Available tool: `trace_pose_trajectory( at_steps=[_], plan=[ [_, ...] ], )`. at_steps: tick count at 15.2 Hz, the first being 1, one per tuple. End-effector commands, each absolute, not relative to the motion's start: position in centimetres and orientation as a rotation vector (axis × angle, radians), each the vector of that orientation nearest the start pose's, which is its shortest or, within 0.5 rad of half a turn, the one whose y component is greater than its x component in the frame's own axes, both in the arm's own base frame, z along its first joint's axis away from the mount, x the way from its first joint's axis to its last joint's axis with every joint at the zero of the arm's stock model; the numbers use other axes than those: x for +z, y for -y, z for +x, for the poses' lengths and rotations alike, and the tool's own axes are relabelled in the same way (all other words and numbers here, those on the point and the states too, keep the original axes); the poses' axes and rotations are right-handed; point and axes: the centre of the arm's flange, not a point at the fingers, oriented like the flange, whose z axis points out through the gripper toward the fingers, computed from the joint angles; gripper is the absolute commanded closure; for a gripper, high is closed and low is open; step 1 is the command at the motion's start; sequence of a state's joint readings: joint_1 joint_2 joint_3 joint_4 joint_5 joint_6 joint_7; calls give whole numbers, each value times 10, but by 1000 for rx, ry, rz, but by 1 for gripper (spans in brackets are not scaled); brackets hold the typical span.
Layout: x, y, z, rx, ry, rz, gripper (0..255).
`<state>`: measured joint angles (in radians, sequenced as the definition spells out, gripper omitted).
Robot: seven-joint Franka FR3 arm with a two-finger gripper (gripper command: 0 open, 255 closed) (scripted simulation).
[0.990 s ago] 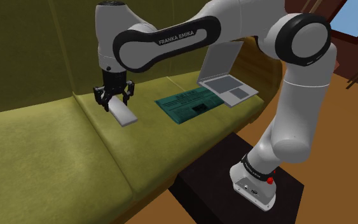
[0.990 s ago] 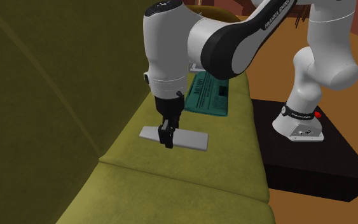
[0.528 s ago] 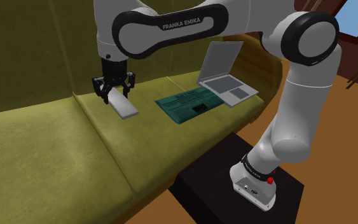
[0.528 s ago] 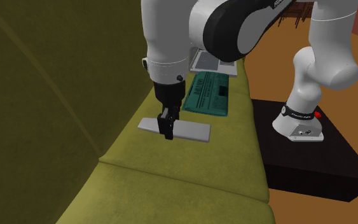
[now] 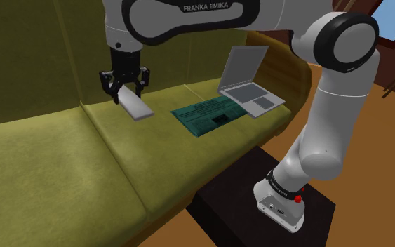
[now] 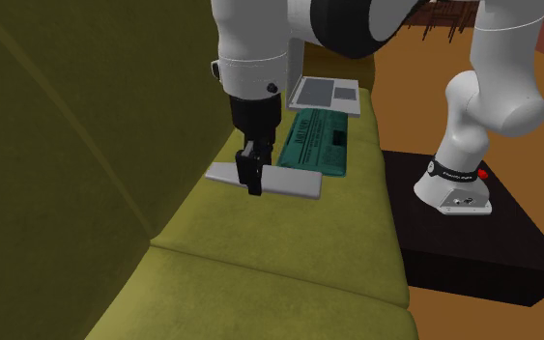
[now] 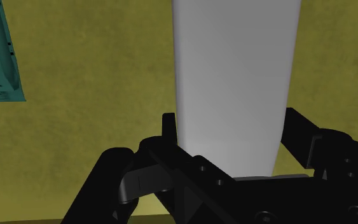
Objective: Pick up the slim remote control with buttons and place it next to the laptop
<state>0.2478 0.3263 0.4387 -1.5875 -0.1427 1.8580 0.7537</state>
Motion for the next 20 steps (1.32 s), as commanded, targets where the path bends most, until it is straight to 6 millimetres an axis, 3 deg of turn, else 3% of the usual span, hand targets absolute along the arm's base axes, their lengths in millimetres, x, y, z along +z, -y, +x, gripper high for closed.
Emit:
trace_pose_trajectory(
  at_steps=[1,20],
  plan=[
    [470,-377,526,29,-69,-3156,255],
    [570,-377,526,29,-69,-3156,255]
  ],
)
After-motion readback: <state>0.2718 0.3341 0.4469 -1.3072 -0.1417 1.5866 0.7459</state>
